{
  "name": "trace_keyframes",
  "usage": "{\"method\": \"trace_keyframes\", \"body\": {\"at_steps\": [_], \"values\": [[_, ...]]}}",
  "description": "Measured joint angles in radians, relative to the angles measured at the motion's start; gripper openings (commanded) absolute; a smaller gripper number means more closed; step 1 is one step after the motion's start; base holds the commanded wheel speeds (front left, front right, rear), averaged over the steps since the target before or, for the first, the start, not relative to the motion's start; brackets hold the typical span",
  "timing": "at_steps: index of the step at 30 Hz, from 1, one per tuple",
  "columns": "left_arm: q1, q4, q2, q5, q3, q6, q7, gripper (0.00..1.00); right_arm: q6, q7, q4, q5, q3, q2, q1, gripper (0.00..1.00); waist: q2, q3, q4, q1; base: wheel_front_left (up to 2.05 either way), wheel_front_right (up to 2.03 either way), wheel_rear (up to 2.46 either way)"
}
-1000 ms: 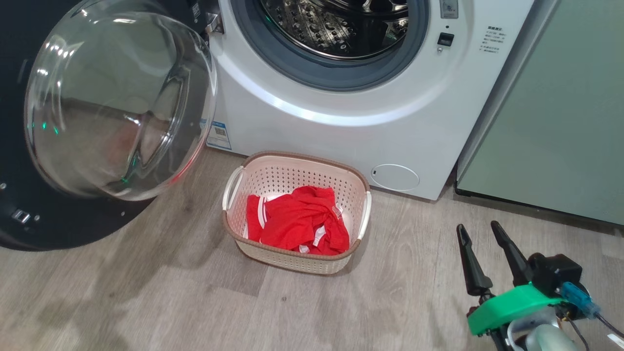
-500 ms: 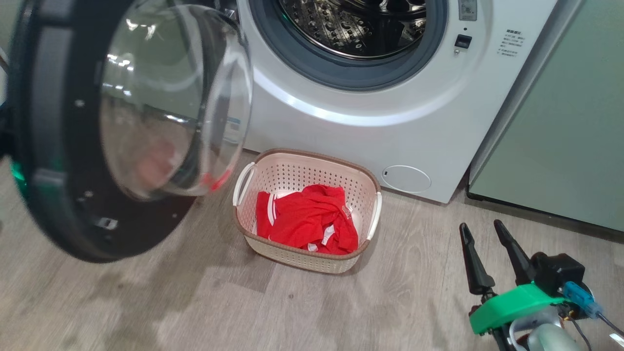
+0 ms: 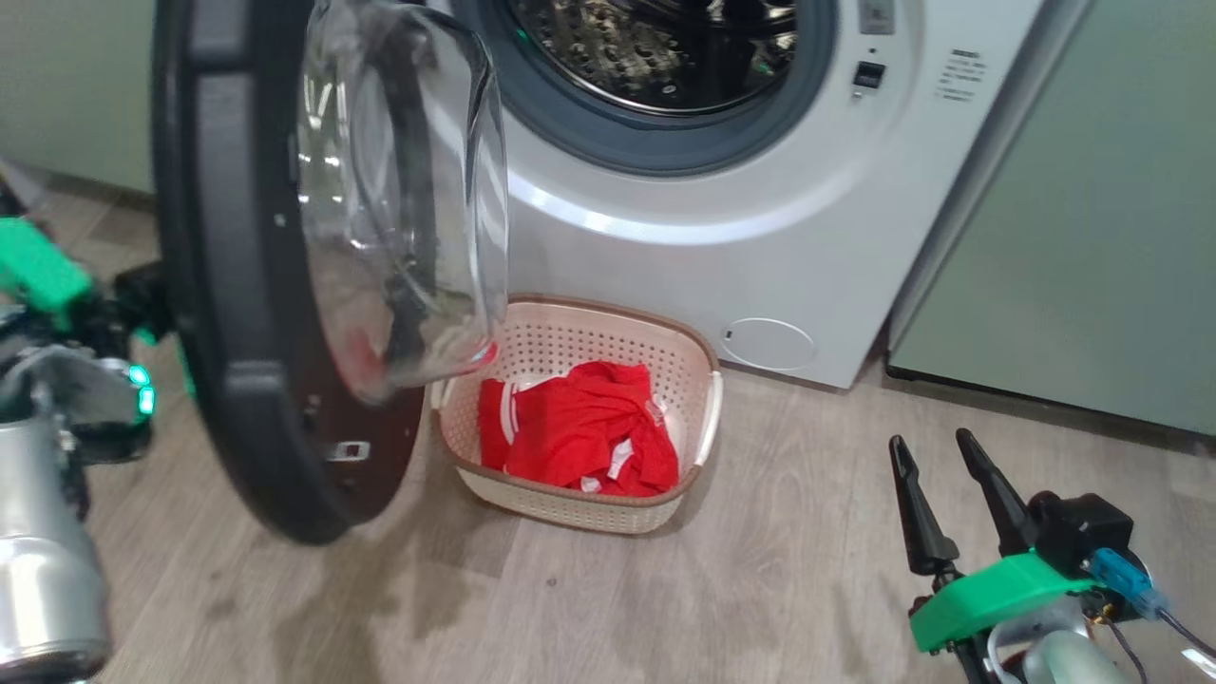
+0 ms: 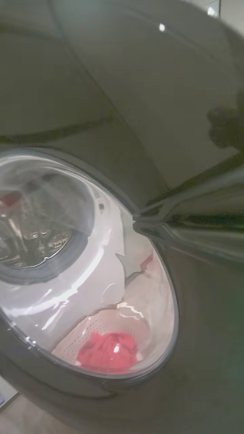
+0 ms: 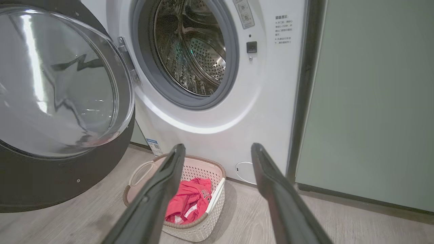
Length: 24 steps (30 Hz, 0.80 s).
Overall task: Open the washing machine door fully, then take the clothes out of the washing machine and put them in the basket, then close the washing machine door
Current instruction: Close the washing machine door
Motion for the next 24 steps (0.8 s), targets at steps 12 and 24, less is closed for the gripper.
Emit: {"method": "trace_keyframes", "body": {"at_steps": [12, 24], "values": [[0.000, 0.043, -0.067, 0.000, -0.034, -0.059, -0.022, 0.00, 0.000, 0.000, 0.003, 0.001, 0.007, 0.003, -0.001, 1.00, 0.0000, 0.001, -0.129, 0.0000, 0.00, 0.00, 0.00], [0.001, 0.102, -0.107, 0.000, -0.035, -0.116, -0.089, 0.00, 0.000, 0.000, 0.006, 0.001, 0.008, 0.001, -0.001, 1.00, 0.0000, 0.001, -0.301, 0.0000, 0.00, 0.00, 0.00]]}}
